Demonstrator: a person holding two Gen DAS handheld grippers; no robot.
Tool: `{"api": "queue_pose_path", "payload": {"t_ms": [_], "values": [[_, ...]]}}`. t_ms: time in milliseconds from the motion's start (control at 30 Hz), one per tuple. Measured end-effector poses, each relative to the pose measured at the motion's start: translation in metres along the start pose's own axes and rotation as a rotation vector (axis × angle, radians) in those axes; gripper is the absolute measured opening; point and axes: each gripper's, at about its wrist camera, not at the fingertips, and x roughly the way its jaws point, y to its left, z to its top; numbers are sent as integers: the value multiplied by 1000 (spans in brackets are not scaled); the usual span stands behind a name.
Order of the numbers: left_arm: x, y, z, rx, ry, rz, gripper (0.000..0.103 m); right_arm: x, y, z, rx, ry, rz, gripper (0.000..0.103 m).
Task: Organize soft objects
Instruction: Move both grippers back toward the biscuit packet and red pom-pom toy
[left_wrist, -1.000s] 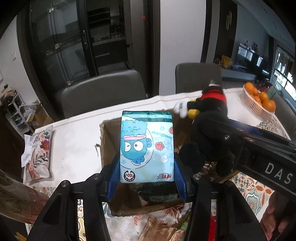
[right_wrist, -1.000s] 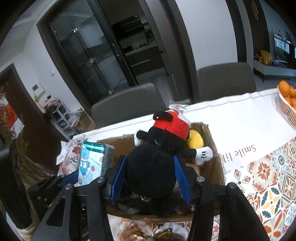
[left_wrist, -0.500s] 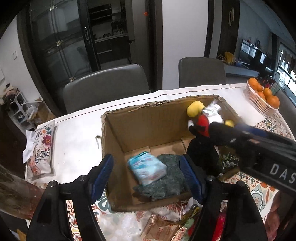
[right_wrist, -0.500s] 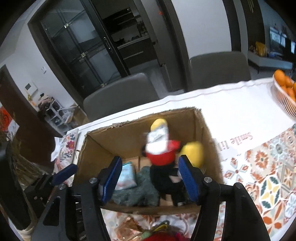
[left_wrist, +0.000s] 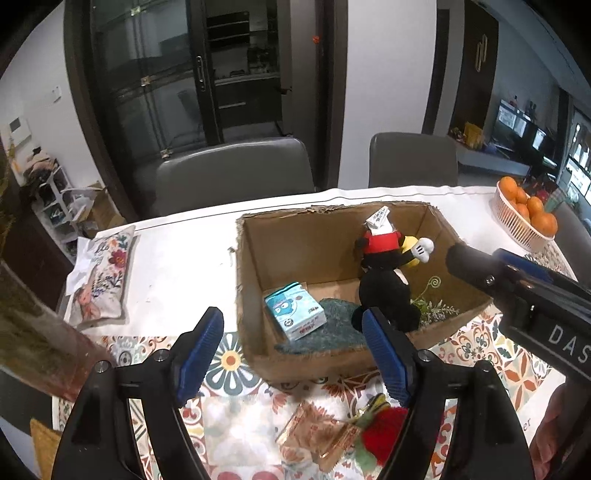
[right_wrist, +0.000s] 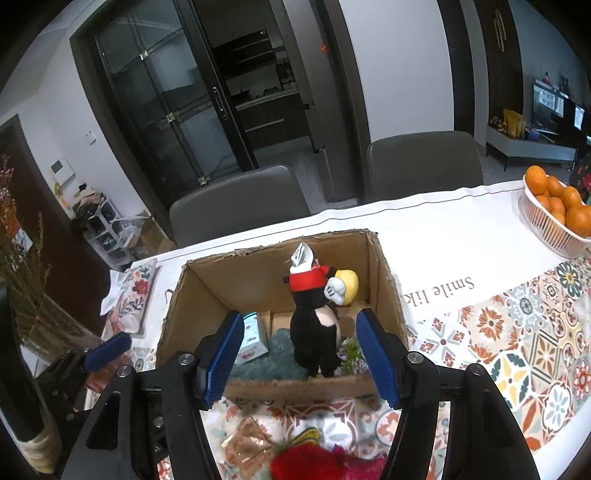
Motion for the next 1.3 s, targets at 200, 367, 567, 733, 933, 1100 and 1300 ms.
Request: {"api": "queue_pose_path", "payload": {"t_ms": [200, 367, 567, 733, 933, 1100, 1300], "values": [[-25, 4, -9, -34, -28, 7, 78, -22, 1, -8, -8, -18, -20, 65], [-45, 3, -14, -31, -53, 20, 78, -37, 0, -15, -15, -28, -23, 65], [-65, -4, -25, -17, -76, 8, 79, -53, -7, -25, -7, -30, -34, 65], [-73, -14, -36, -2, -76, -11, 80, -60, -15, -36, -8, -16, -52, 64], [-77, -20, -51, 4, -65, -23, 81, -62, -18, -53, -10, 20, -54, 65], [-76, -19, -67, 11, -41, -23, 81, -59, -14, -71, -29, 56, -48, 65], [-72, -16, -89, 14, -9, -16, 81, -53, -9, -88, -51, 100, -37, 64]]}}
